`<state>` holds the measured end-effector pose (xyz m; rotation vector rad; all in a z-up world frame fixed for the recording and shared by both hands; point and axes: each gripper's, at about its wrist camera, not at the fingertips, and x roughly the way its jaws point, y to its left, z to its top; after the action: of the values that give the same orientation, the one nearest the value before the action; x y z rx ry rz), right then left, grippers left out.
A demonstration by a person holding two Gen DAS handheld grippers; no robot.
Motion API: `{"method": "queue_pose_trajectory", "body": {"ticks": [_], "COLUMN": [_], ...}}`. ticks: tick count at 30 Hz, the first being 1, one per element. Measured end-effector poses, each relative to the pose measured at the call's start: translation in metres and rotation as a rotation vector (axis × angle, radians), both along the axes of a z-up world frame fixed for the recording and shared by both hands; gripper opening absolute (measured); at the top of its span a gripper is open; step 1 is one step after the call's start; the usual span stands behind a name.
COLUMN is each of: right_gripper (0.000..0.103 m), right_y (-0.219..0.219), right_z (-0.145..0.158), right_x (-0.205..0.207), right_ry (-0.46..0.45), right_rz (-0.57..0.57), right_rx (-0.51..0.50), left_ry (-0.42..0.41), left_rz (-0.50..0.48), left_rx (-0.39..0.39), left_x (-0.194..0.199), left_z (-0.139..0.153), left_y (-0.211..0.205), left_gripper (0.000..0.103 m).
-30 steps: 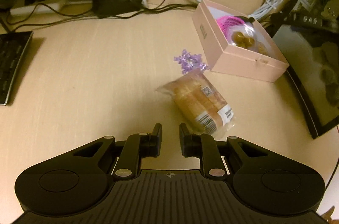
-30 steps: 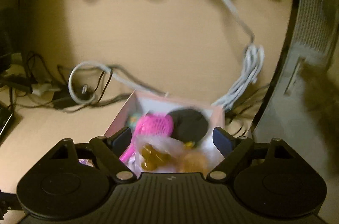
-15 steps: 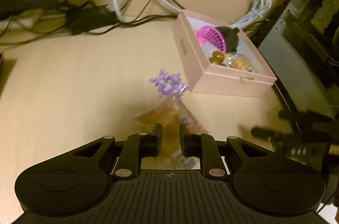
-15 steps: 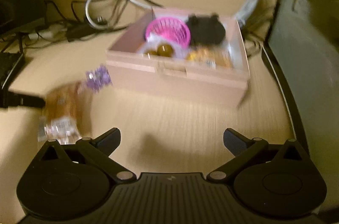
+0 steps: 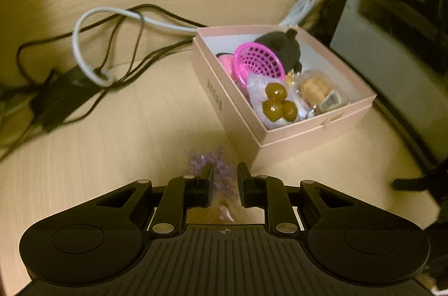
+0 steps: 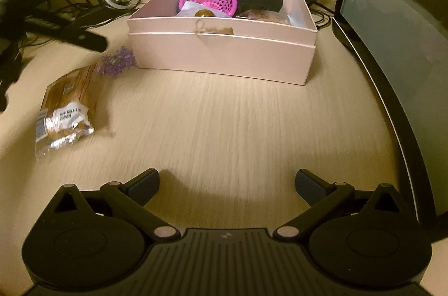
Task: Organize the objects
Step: 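Grasp the wrapped bread package on the desk with the right gripper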
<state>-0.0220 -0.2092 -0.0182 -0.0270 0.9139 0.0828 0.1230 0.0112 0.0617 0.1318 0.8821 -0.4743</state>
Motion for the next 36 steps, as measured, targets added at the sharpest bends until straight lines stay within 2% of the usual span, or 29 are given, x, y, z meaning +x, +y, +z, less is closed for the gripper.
{"method": "queue_pose_trajectory", "body": {"ticks": [2, 4, 7, 10, 12, 14, 17, 18, 21, 23, 25, 29, 32, 33, 34, 36], "right_gripper": [0.103, 0.103, 0.103, 0.103, 0.103, 0.103, 0.103, 0.103, 0.103, 0.103, 0.103, 0.103, 0.103, 0.095, 0.075, 0.055], "right_y": [0.000, -0.001, 0.000, 0.000, 0.001, 0.002, 0.011, 0.013, 0.027, 0.045, 0.070, 0.119, 0.141, 0.146, 0.151, 0.155], "right_z": [-0.001, -0.002, -0.002, -0.002, -0.001, 0.001, 0.005, 0.008, 0.029, 0.042, 0.047, 0.036, 0.024, 0.021, 0.018, 0.018], "right_x": [-0.003, -0.005, -0.006, -0.003, -0.002, 0.001, 0.009, 0.011, 0.013, 0.016, 0.022, 0.036, 0.049, 0.052, 0.056, 0.055], "right_ry": [-0.007, -0.014, -0.018, -0.013, -0.003, 0.015, 0.058, 0.060, -0.023, -0.056, -0.045, -0.028, -0.011, -0.004, 0.013, 0.040], "right_rz": [-0.001, -0.001, -0.002, -0.007, -0.008, -0.001, 0.106, 0.106, 0.104, 0.160, 0.240, 0.335, 0.342, 0.341, 0.345, 0.361], "right_rx": [0.000, 0.000, -0.001, 0.001, 0.000, -0.002, -0.002, 0.008, 0.055, 0.095, 0.117, 0.076, 0.048, 0.028, 0.006, -0.015], "left_ry": [-0.016, -0.017, 0.018, -0.003, -0.018, -0.013, 0.004, 0.011, 0.025, 0.026, 0.029, 0.024, 0.020, 0.020, 0.019, 0.016], "left_rz": [-0.013, -0.004, -0.017, -0.016, 0.020, 0.101, 0.231, 0.271, 0.352, 0.385, 0.398, 0.398, 0.393, 0.391, 0.386, 0.371], "left_rx": [0.050, 0.065, -0.004, -0.037, -0.085, -0.137, -0.171, -0.164, -0.139, -0.123, -0.111, -0.088, -0.081, -0.081, -0.081, -0.082], "left_x": [0.005, 0.008, 0.001, -0.023, -0.040, -0.054, -0.072, -0.078, -0.096, -0.107, -0.114, -0.124, -0.128, -0.129, -0.128, -0.127], "left_z": [-0.004, -0.006, -0.001, 0.008, 0.015, 0.016, 0.012, 0.010, 0.005, 0.002, 0.000, -0.001, 0.000, 0.000, 0.000, 0.000], "left_y": [-0.006, -0.006, -0.004, -0.003, 0.007, 0.026, 0.059, 0.070, 0.097, 0.109, 0.117, 0.120, 0.119, 0.119, 0.117, 0.114], "left_gripper": [0.022, 0.022, 0.022, 0.023, 0.023, 0.023, 0.023, 0.023, 0.023, 0.023, 0.023, 0.023, 0.023, 0.023, 0.023, 0.023]}}
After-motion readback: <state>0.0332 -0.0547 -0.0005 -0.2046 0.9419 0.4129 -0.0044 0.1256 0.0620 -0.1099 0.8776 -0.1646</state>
